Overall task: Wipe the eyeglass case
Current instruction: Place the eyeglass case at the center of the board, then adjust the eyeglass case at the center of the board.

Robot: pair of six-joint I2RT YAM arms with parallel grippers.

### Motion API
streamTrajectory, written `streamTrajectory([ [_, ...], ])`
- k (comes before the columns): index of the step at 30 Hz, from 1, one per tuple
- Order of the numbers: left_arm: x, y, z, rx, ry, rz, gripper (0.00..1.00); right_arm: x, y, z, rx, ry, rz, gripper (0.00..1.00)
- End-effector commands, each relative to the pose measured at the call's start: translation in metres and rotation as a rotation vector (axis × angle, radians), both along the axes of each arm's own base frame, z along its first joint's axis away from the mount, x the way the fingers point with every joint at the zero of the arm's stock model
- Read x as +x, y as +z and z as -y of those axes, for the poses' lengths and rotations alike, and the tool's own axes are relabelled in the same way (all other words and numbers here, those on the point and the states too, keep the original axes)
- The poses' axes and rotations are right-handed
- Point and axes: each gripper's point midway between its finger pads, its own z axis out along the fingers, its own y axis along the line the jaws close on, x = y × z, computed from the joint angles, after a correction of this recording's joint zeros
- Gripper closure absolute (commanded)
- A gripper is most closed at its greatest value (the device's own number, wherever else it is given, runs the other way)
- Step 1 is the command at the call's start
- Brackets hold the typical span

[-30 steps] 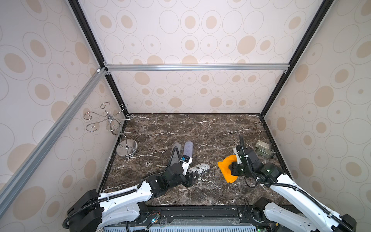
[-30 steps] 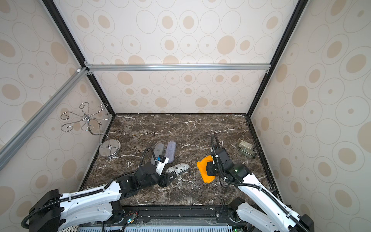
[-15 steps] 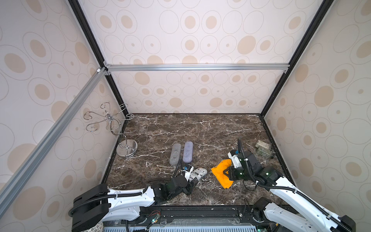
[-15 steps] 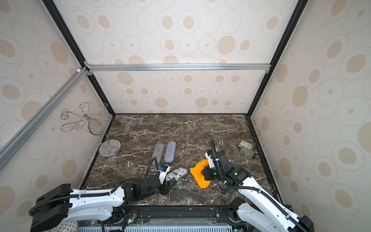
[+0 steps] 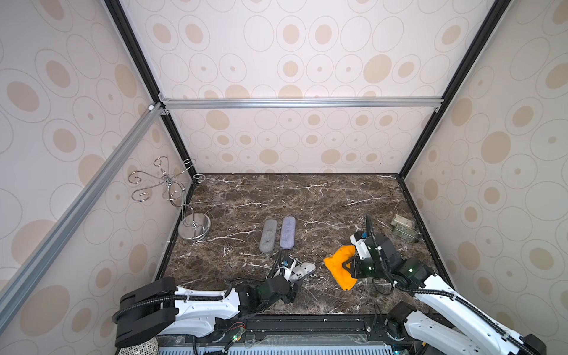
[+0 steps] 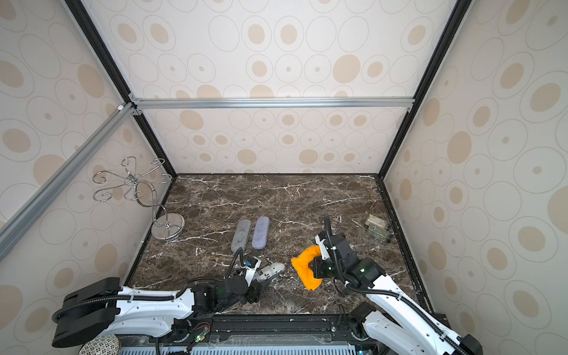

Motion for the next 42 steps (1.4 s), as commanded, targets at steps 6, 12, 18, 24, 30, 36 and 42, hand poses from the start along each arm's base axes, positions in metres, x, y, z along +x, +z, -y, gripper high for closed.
streamTrajectory([
  [6, -0.006, -0.015, -0.007, 0.031, 0.039, -0.068, 0.08, -0.002, -0.006, 0.001, -0.002, -0.013, -0.013, 1.0],
  [12, -0.012, -0.02, 0.0, 0.032, 0.007, -0.109, 0.09, -0.003, -0.009, 0.001, 0.003, -0.014, -0.02, 1.0],
  [18, -0.03, -0.023, 0.02, -0.005, -0.097, -0.197, 0.0, -0.005, -0.009, 0.002, 0.0, -0.011, -0.022, 1.0],
  [24, -0.044, -0.02, 0.032, -0.016, -0.16, -0.243, 0.01, -0.006, -0.01, 0.005, -0.01, -0.018, -0.021, 1.0],
  [30, -0.061, -0.03, 0.043, 0.01, -0.218, -0.275, 0.09, -0.008, -0.014, 0.009, -0.024, -0.027, -0.024, 1.0],
  [36, -0.076, -0.03, 0.065, 0.026, -0.285, -0.289, 0.17, -0.008, -0.013, 0.017, -0.064, -0.044, -0.015, 1.0],
  [42, -0.084, -0.021, 0.1, -0.032, -0.352, -0.304, 0.24, -0.003, -0.005, 0.061, -0.219, -0.233, 0.013, 1.0],
])
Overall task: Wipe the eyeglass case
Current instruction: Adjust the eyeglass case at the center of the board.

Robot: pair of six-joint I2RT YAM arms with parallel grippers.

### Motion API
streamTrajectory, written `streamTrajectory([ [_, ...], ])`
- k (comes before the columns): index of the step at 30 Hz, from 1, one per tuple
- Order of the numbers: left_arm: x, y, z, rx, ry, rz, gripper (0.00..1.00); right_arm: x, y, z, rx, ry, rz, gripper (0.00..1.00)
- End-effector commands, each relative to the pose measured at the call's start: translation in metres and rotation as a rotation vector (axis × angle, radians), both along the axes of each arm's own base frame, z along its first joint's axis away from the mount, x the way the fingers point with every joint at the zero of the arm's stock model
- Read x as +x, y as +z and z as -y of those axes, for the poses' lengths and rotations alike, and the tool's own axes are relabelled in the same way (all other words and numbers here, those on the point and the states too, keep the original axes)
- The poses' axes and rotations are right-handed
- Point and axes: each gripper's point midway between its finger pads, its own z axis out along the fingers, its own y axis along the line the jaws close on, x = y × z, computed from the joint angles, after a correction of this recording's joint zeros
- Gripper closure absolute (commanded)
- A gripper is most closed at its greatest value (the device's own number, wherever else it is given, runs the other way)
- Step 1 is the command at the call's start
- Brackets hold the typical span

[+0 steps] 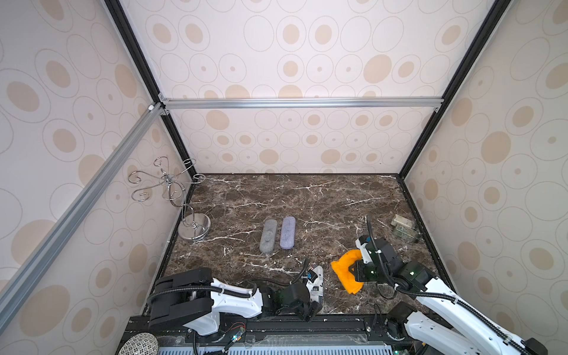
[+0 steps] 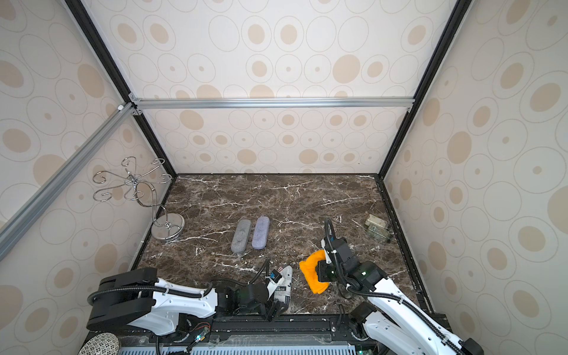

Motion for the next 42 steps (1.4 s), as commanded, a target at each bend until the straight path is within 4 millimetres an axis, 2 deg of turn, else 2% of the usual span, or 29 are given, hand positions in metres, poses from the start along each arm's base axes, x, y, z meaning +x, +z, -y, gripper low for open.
streamTrajectory([
  [1, -0.011, 0.011, 0.026, -0.057, -0.055, -0.03, 0.24, 0.004, 0.014, 0.03, -0.095, -0.132, 0.047, 1.0],
  [4, -0.01, 0.011, 0.04, -0.06, -0.07, -0.025, 0.27, 0.003, 0.022, 0.044, -0.147, -0.188, 0.05, 1.0],
  [11, 0.002, 0.012, 0.072, -0.091, -0.073, -0.009, 0.25, 0.003, 0.042, 0.07, -0.201, -0.304, 0.11, 1.0],
  [17, 0.039, 0.015, 0.084, -0.112, -0.003, 0.052, 0.23, 0.002, 0.043, 0.076, -0.217, -0.329, 0.11, 1.0],
  [23, 0.08, 0.03, 0.1, -0.154, 0.028, 0.11, 0.2, 0.002, 0.04, 0.073, -0.218, -0.314, 0.102, 1.0],
  [26, 0.093, 0.037, 0.104, -0.158, 0.027, 0.13, 0.2, 0.002, 0.04, 0.071, -0.21, -0.305, 0.101, 1.0],
  [31, 0.095, 0.059, 0.096, -0.145, 0.011, 0.186, 0.19, 0.002, 0.039, 0.067, -0.195, -0.282, 0.101, 1.0],
  [36, 0.1, 0.074, 0.071, -0.067, -0.015, 0.287, 0.15, 0.002, 0.039, 0.061, -0.171, -0.249, 0.11, 1.0],
  [42, 0.114, 0.068, 0.038, 0.102, -0.095, 0.373, 0.12, 0.002, 0.041, 0.058, -0.152, -0.236, 0.116, 1.0],
])
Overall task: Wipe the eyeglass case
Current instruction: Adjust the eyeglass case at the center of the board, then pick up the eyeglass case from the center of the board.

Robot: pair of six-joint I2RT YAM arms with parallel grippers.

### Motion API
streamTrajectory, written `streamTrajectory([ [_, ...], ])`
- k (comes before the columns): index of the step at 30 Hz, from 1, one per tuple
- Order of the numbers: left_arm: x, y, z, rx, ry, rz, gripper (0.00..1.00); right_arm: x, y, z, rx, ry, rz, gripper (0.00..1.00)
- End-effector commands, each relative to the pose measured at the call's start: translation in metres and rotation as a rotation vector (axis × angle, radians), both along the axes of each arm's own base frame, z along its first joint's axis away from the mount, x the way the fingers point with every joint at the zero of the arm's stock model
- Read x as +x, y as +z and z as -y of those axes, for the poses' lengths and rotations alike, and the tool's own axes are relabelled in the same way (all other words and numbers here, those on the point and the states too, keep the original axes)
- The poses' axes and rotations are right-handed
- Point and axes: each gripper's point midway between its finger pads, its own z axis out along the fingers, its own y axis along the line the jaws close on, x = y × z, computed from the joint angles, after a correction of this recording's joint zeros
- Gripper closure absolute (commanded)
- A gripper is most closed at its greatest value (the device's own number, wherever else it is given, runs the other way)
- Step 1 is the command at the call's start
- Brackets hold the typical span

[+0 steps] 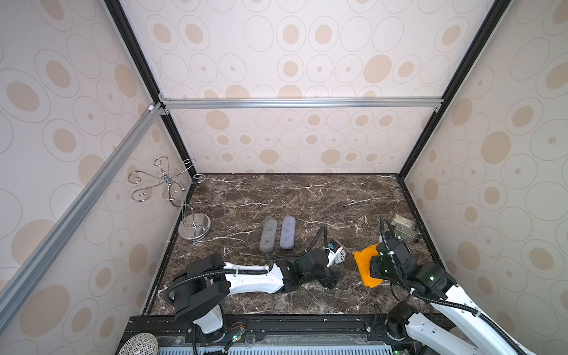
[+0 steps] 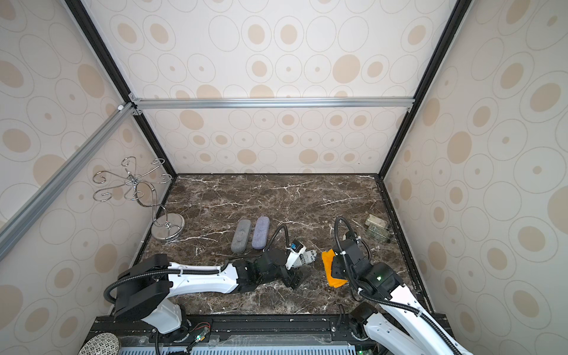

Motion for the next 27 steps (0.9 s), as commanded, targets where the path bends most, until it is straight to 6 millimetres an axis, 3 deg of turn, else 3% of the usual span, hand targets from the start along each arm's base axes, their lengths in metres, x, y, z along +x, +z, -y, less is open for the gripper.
streamTrajectory([
  [1, 0.01, -0.018, -0.028, 0.191, -0.058, 0.08, 0.12, -0.001, 0.002, -0.003, 0.01, 0.02, 0.009, 1.0],
  [7, 0.032, -0.028, -0.04, 0.301, -0.111, 0.136, 0.08, -0.001, 0.0, -0.006, 0.022, 0.038, 0.005, 1.0],
  [14, 0.054, -0.052, -0.033, 0.394, -0.142, 0.164, 0.05, -0.002, -0.001, -0.012, 0.038, 0.068, 0.0, 1.0],
  [23, 0.066, -0.08, -0.024, 0.45, -0.161, 0.168, 0.07, -0.003, -0.001, -0.014, 0.047, 0.081, -0.004, 1.0],
  [27, 0.062, -0.086, -0.02, 0.435, -0.177, 0.144, 0.14, -0.002, -0.001, -0.014, 0.046, 0.081, -0.001, 1.0],
])
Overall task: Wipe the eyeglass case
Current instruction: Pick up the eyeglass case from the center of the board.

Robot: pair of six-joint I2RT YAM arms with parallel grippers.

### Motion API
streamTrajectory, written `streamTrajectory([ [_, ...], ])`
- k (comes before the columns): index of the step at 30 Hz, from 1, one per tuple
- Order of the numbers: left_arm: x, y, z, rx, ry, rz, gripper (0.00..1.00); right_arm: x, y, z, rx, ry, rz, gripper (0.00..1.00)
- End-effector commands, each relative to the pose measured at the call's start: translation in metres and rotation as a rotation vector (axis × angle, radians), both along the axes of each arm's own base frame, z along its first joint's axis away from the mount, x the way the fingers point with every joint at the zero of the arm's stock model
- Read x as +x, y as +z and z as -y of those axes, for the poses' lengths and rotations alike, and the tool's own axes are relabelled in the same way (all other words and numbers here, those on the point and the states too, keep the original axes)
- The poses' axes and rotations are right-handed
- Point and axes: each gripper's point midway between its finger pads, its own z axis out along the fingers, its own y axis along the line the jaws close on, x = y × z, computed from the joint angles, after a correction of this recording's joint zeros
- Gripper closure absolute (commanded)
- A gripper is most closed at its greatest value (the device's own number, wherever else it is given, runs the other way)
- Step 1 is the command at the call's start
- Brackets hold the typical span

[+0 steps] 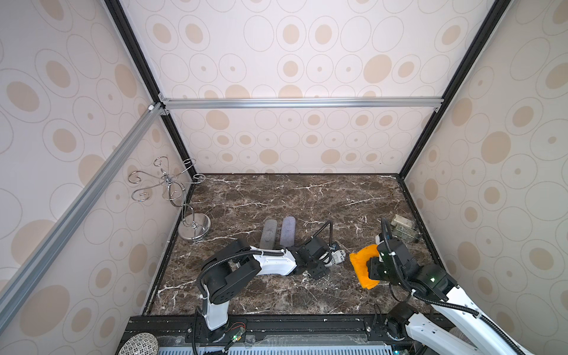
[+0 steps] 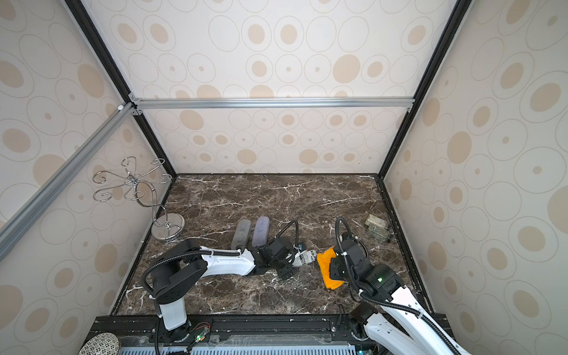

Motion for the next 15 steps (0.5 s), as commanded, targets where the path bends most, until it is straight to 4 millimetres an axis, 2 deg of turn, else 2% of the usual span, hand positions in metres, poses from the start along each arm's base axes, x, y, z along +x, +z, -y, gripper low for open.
streamTrajectory([
  [1, 0.003, 0.0, 0.004, 0.003, -0.027, 0.003, 0.16, 0.001, 0.0, -0.001, 0.004, 0.007, 0.012, 1.0],
  [6, -0.006, 0.004, 0.005, -0.032, -0.031, -0.039, 0.33, 0.002, -0.004, -0.008, 0.018, 0.029, 0.001, 1.0],
  [10, -0.019, 0.014, 0.005, -0.102, -0.035, -0.085, 0.38, 0.006, -0.008, -0.02, 0.025, 0.091, -0.019, 1.0],
  [15, -0.045, 0.035, 0.005, -0.233, -0.058, -0.173, 0.44, 0.022, -0.003, -0.043, 0.039, 0.188, -0.001, 1.0],
])
